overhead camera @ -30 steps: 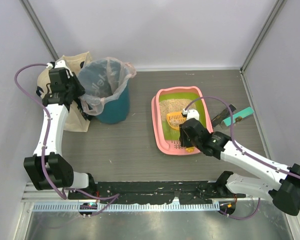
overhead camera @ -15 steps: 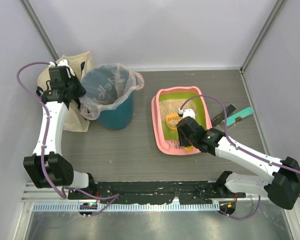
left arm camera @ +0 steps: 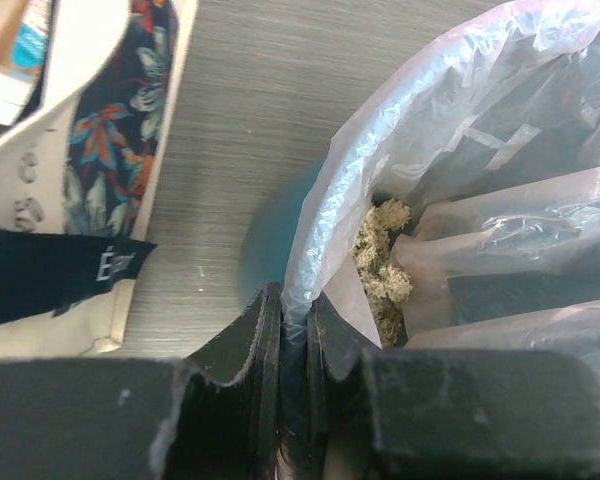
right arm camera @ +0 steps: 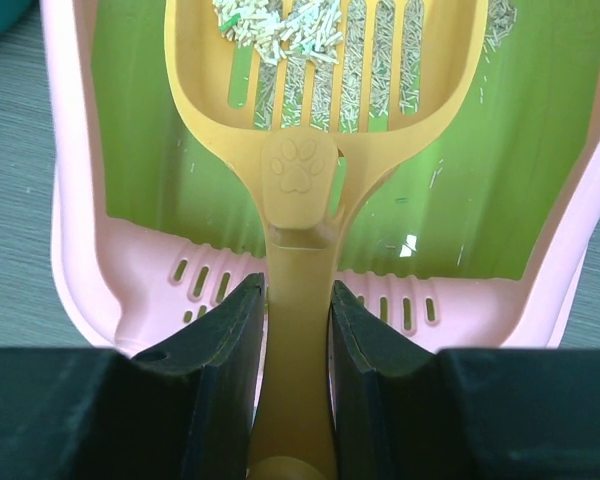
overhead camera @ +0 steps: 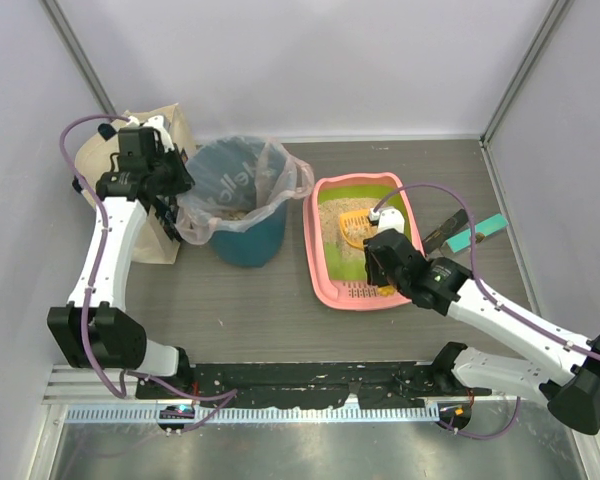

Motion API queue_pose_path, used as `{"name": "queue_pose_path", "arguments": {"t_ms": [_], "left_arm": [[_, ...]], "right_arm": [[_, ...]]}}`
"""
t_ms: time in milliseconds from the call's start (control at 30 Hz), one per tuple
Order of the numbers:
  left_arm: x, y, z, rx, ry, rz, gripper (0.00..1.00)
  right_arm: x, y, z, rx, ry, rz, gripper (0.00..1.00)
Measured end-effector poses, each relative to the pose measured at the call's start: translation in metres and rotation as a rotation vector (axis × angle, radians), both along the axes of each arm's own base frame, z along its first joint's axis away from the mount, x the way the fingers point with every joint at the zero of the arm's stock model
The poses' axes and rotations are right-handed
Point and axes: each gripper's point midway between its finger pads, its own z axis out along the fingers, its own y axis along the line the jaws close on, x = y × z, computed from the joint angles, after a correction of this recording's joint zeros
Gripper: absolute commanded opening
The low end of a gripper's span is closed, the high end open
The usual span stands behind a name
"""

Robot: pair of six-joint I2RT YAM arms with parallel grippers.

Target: Clean the litter box

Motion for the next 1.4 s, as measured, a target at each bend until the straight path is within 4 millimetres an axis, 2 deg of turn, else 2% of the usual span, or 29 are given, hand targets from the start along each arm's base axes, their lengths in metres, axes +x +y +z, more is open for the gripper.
{"name": "queue_pose_path", "arguments": {"t_ms": [167, 400, 500, 600, 633, 700, 733, 800, 833, 933, 1133, 1300, 1400], "left_arm": [[0.005, -0.021, -0.011, -0.029, 0.039, -0.074, 0.0], [0.001, -0.042, -0.011, -0.034, 0.025, -0.132, 0.0], [-0.003, -0.046, -0.011, -0.046, 0.022, -0.145, 0.0], [-0.005, -0.049, -0.01, -0.062, 0.019, -0.157, 0.0], [-0.006, -0.051, -0.01, -0.066, 0.019, -0.162, 0.13], [-0.006, -0.052, -0.01, -0.069, 0.01, -0.167, 0.26], [-0.007, -0.051, -0.01, -0.069, 0.003, -0.165, 0.4], [-0.01, -0.052, -0.012, -0.07, -0.001, -0.168, 0.55], [-0.012, -0.052, -0.014, -0.069, 0.001, -0.173, 0.65], [-0.019, -0.054, -0.021, -0.075, -0.001, -0.177, 0.78], [-0.029, -0.048, -0.016, -0.05, -0.084, -0.163, 0.86], [-0.036, -0.041, -0.004, -0.02, -0.158, -0.142, 0.89], [-0.037, -0.035, 0.006, 0.002, -0.202, -0.119, 0.89]], "right_arm": [[0.004, 0.006, 0.017, 0.019, -0.027, 0.02, 0.01], [0.006, 0.005, 0.037, 0.048, -0.074, 0.016, 0.01], [0.005, 0.004, 0.033, 0.049, -0.069, 0.013, 0.01], [0.001, 0.0, 0.015, 0.008, -0.027, 0.013, 0.01], [0.0, -0.002, 0.009, -0.018, -0.01, 0.012, 0.01], [0.0, -0.008, 0.003, -0.06, 0.004, 0.004, 0.01], [0.0, -0.011, 0.003, -0.077, 0.001, -0.002, 0.01], [0.002, -0.015, 0.007, -0.086, -0.017, -0.012, 0.01], [0.002, -0.016, 0.009, -0.083, -0.024, -0.014, 0.01], [0.002, -0.017, 0.01, -0.07, -0.04, -0.024, 0.01], [0.009, -0.024, -0.014, -0.222, 0.032, -0.048, 0.01], [0.012, -0.012, -0.013, -0.168, 0.029, -0.038, 0.01], [0.015, -0.012, -0.025, -0.207, 0.061, -0.057, 0.01]]}}
